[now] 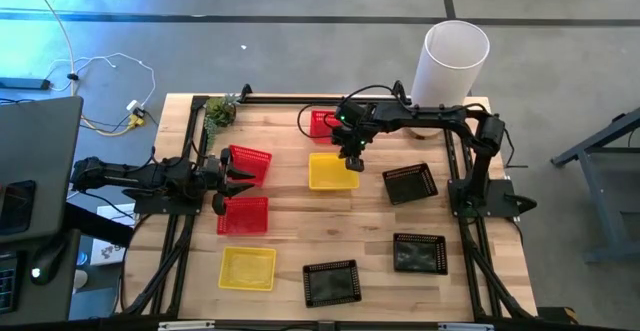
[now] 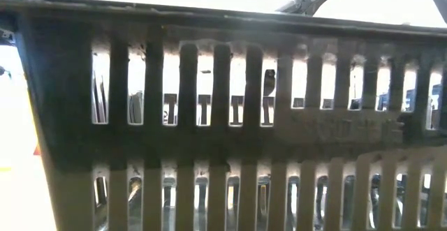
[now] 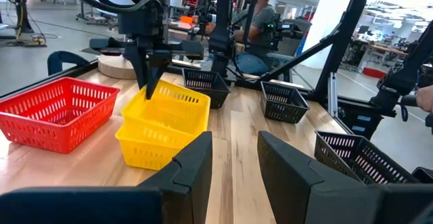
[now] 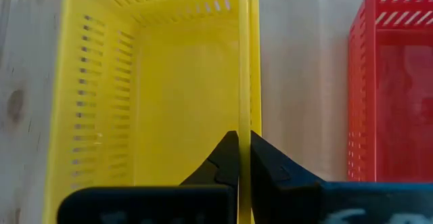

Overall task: Stack baskets by color
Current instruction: Stack the middle yellow bin on the top yellow bin, then stack the bottom yellow bin on the stacked yellow bin

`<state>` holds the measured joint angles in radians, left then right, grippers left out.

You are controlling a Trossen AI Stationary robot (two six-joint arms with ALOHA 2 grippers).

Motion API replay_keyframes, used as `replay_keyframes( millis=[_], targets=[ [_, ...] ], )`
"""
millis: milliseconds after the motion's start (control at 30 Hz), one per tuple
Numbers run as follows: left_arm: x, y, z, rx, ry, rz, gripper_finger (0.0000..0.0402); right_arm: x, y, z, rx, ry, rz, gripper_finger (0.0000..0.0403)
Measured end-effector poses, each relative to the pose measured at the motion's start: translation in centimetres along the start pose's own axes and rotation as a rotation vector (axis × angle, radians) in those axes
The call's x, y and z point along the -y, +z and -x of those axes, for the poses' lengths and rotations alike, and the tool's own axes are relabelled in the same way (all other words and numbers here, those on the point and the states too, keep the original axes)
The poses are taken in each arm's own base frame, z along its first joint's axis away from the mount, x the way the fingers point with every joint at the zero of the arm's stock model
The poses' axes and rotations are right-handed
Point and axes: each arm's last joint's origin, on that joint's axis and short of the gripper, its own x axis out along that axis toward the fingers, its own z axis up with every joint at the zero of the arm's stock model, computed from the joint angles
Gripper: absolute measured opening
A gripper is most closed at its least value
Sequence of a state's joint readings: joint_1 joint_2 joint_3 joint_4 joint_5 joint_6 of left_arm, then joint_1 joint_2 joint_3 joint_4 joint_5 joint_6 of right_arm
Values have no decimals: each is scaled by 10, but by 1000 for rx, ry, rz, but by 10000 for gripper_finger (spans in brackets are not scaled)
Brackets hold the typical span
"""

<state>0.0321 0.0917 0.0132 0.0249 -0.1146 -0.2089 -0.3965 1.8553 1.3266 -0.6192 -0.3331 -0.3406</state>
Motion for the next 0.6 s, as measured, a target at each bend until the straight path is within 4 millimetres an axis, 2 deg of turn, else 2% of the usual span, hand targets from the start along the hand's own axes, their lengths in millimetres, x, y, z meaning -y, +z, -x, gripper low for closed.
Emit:
replay_keyframes(
  millis=[400,600],
  targets=[
    [1,-1,0,-11,-25,-3,108,-2,1,0,-14,-41,-24,97],
    [1,-1,0,-10,-24,-3,108,-9,4,13,13,-43,-99,113]
  ],
)
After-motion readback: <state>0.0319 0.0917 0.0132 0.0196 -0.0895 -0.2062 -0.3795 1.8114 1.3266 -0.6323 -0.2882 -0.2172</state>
